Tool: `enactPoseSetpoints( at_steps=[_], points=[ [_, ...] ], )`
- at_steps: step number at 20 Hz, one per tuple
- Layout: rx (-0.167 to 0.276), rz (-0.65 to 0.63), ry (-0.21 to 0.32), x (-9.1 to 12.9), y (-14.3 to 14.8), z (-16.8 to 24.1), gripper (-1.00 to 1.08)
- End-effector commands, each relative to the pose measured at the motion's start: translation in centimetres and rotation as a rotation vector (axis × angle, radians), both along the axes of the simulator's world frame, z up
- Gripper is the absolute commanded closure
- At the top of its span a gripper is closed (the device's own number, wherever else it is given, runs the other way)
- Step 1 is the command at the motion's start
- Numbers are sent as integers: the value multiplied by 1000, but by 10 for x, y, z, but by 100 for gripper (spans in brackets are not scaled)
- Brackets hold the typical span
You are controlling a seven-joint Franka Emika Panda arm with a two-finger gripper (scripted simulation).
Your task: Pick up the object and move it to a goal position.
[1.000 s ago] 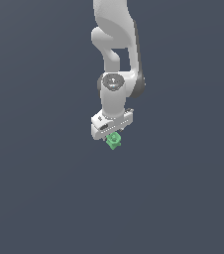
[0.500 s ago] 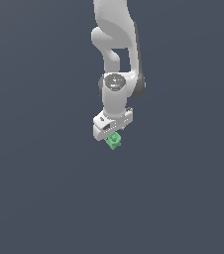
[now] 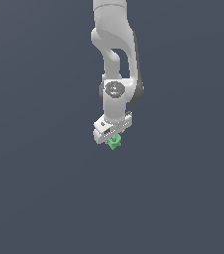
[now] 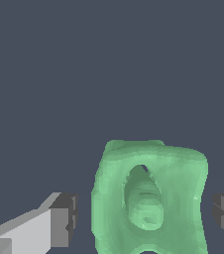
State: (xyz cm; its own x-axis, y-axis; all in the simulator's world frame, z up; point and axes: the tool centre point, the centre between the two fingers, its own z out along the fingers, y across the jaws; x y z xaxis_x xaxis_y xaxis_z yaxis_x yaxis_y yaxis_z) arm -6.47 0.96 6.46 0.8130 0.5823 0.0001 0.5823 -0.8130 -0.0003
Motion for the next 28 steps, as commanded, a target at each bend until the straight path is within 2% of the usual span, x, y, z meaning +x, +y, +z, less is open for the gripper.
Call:
enactPoseSetpoints(
  at_steps=[1,7,8,21,28],
  points=[
    [0,1,0,0,0,-11,-92],
    [0,2,0,0,0,-22,-92],
    [0,2,0,0,0,-22,108],
    [-1,1,-1,1,0,-18,108],
    [-1,2,-1,5,2,9,108]
  ],
)
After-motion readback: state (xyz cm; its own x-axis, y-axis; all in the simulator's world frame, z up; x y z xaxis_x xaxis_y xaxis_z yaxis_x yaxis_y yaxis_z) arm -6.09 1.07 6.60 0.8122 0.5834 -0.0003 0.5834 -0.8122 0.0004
